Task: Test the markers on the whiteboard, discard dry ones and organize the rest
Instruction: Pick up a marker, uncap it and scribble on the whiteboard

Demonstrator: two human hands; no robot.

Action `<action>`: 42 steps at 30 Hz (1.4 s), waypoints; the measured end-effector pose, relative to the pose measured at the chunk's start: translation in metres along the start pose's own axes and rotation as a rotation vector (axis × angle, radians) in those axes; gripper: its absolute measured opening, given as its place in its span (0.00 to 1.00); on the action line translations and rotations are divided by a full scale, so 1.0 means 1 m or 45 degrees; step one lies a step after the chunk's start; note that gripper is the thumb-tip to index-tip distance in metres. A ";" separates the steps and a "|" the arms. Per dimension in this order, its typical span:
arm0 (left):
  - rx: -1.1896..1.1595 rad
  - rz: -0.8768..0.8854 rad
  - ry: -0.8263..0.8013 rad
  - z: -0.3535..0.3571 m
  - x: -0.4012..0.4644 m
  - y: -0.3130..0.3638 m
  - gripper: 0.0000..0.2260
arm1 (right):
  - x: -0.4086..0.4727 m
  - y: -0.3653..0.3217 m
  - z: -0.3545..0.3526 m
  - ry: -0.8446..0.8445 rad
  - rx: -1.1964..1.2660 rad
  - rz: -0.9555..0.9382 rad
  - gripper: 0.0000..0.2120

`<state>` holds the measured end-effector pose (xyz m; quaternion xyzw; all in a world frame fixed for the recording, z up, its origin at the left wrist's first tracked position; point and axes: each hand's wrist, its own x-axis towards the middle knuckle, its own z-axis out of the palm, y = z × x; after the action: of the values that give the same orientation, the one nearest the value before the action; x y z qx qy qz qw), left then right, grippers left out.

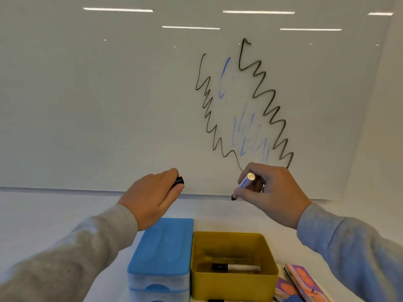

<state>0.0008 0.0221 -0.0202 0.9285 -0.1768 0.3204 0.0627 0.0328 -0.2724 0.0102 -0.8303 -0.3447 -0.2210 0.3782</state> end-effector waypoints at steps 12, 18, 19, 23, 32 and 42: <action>0.038 0.036 0.347 -0.041 0.061 0.003 0.15 | 0.035 -0.009 0.015 -0.191 -0.047 0.024 0.08; 0.100 -0.101 0.467 -0.056 0.091 -0.007 0.26 | 0.057 -0.018 0.022 -0.328 -0.069 0.027 0.07; 0.138 -0.130 0.473 -0.059 0.099 -0.009 0.28 | 0.066 -0.024 0.019 -0.319 -0.049 -0.001 0.07; 0.237 -0.170 0.468 -0.055 0.116 -0.021 0.30 | 0.109 -0.058 -0.001 -0.067 0.073 -0.202 0.07; 0.266 -0.139 0.518 -0.050 0.115 -0.029 0.29 | 0.190 -0.102 -0.027 0.469 -0.131 -0.698 0.05; 0.261 -0.101 0.532 -0.044 0.115 -0.033 0.29 | 0.173 -0.073 -0.001 0.302 -0.419 -0.870 0.05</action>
<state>0.0719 0.0295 0.0850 0.8496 -0.0900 0.5194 0.0159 0.0944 -0.1683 0.1542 -0.6859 -0.5152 -0.4806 0.1819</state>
